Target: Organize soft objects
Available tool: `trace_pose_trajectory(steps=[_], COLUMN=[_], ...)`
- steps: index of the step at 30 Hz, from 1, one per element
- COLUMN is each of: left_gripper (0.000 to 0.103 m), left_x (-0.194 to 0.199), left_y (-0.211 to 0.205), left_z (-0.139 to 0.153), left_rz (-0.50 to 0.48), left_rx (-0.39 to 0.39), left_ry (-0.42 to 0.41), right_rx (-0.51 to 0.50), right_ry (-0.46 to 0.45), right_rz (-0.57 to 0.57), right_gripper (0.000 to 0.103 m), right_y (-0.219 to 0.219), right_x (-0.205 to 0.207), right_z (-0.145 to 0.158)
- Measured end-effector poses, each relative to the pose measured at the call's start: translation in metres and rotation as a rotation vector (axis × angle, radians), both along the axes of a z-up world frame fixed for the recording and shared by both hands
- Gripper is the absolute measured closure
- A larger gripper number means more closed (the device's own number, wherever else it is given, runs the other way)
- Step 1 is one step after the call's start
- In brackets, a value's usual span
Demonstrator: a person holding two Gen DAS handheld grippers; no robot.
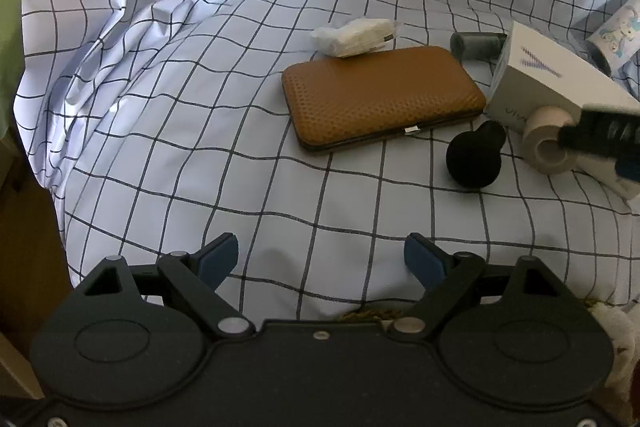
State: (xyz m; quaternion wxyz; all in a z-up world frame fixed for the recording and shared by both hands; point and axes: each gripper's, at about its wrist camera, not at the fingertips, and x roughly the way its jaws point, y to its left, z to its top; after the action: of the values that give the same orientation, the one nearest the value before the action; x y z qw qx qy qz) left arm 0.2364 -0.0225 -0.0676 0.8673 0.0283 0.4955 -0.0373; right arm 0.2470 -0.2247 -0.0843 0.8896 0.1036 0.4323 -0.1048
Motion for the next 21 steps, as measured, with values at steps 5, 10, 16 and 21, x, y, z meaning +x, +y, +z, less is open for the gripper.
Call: trace_pose_trajectory(steps=[5, 10, 16, 21], left_gripper=[0.016, 0.016, 0.016, 0.016], left_x=[-0.003, -0.003, -0.005, -0.005], left_y=[0.002, 0.001, 0.002, 0.004], left_z=[0.003, 0.004, 0.005, 0.004], left_rz=[0.006, 0.012, 0.012, 0.02], left_rx=[-0.004, -0.013, -0.015, -0.012], left_ry=[-0.009, -0.011, -0.012, -0.007], right_rx=[0.082, 0.19, 0.248, 0.301], right_ry=[0.002, -0.03, 0.01, 0.003], right_rz=[-0.003, -0.033, -0.059, -0.106], right_gripper=[0.036, 0.035, 0.034, 0.034], right_y=[-0.007, -0.013, -0.009, -0.013], right_x=[-0.015, -0.005, 0.016, 0.015], right_z=[0.0, 0.01, -0.001, -0.002])
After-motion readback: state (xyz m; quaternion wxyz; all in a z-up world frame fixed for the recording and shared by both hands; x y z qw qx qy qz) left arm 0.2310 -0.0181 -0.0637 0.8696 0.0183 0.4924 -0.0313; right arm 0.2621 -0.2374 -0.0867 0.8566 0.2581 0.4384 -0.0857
